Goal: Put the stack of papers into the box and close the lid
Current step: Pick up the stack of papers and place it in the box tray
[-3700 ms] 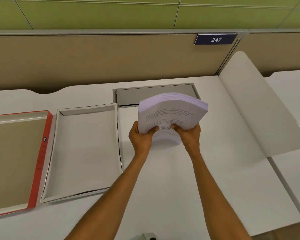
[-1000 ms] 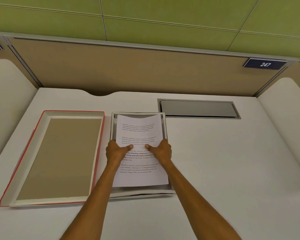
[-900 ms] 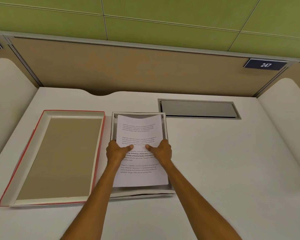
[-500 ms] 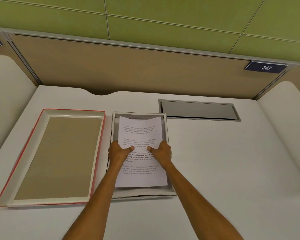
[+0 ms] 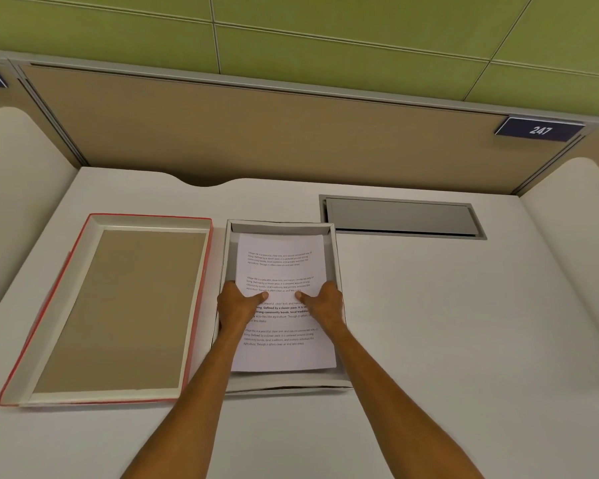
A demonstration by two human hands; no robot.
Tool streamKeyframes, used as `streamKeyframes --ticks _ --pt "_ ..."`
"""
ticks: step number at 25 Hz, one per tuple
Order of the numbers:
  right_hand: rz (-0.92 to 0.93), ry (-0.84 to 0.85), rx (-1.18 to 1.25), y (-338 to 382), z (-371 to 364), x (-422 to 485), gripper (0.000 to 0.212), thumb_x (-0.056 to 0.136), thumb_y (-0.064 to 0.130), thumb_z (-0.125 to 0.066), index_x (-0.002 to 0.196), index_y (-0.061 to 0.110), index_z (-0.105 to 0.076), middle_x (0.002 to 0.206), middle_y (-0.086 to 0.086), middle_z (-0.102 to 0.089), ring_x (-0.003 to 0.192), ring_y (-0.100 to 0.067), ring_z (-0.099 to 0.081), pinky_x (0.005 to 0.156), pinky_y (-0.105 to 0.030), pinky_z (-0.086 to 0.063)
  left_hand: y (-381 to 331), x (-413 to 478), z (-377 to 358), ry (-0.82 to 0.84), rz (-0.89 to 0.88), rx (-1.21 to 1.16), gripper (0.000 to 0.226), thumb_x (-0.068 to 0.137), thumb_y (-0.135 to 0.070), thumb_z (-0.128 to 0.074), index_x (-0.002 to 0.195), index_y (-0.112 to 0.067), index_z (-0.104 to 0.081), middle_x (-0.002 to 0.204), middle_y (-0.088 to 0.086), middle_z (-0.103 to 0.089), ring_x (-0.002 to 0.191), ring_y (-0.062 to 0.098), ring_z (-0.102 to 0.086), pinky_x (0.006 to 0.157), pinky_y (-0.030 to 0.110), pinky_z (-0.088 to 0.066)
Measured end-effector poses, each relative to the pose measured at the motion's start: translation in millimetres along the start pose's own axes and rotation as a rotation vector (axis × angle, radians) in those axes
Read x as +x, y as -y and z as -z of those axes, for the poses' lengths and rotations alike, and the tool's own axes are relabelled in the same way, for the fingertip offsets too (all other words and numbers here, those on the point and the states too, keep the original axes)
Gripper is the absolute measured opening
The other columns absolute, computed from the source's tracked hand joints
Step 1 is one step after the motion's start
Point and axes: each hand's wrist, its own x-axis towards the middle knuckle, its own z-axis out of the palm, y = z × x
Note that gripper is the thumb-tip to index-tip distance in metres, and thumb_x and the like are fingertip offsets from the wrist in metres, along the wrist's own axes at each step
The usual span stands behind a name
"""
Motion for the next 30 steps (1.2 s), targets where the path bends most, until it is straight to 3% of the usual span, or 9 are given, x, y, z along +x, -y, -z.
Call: streamKeyframes --ticks 8,14,20,24,30 --pt "0.055 -0.036 0.131 -8 -5 -7 0.060 0.077 0.017 -0.081 0.122 -0.001 -0.046 0.125 -0.017 -0.058 0.114 -0.028 -0.058 0.083 -0.022 -0.046 3 -5 -2 -0.056 -0.046 -0.012 0.055 0.068 -0.018 -0.090 0.114 -0.002 -0.065 0.117 0.017 -0.072 0.100 0.032 -0.070 0.067 0.027 -0.053" --pt "0.079 -0.022 0.130 -5 -1 -12 0.063 0.079 0.018 -0.079 0.128 0.002 -0.043 0.129 -0.016 -0.055 0.119 -0.028 -0.056 0.088 -0.023 -0.046 0 -15 -2 -0.086 -0.123 -0.016 0.053 0.070 -0.013 -0.088 0.116 -0.003 -0.065 0.119 0.018 -0.071 0.104 0.033 -0.069 0.074 0.031 -0.054" --pt "0.073 -0.004 0.148 -8 2 -18 0.087 0.079 0.034 -0.078 0.147 0.007 -0.029 0.146 -0.010 -0.046 0.132 -0.028 -0.048 0.106 -0.039 -0.043 2 -29 2 -0.114 -0.178 0.056 0.063 0.071 -0.019 -0.088 0.123 -0.004 -0.055 0.125 0.015 -0.066 0.111 0.034 -0.065 0.091 0.045 -0.055" --pt "-0.011 0.019 0.233 -10 6 -16 0.090 0.075 0.043 -0.079 0.145 0.008 -0.034 0.143 -0.008 -0.050 0.130 -0.029 -0.052 0.105 -0.046 -0.047 0 -23 12 -0.054 -0.109 0.057 0.065 0.068 -0.031 -0.089 0.118 -0.005 -0.055 0.122 0.014 -0.068 0.107 0.032 -0.068 0.090 0.048 -0.058" --pt "-0.035 0.016 0.267 -6 4 -18 0.093 0.074 0.043 -0.080 0.146 0.011 -0.032 0.144 -0.008 -0.050 0.128 -0.029 -0.052 0.104 -0.044 -0.046 1 -23 10 -0.048 -0.067 0.016 0.070 0.063 -0.032 -0.092 0.119 -0.009 -0.056 0.123 0.012 -0.069 0.109 0.031 -0.066 0.093 0.047 -0.057"
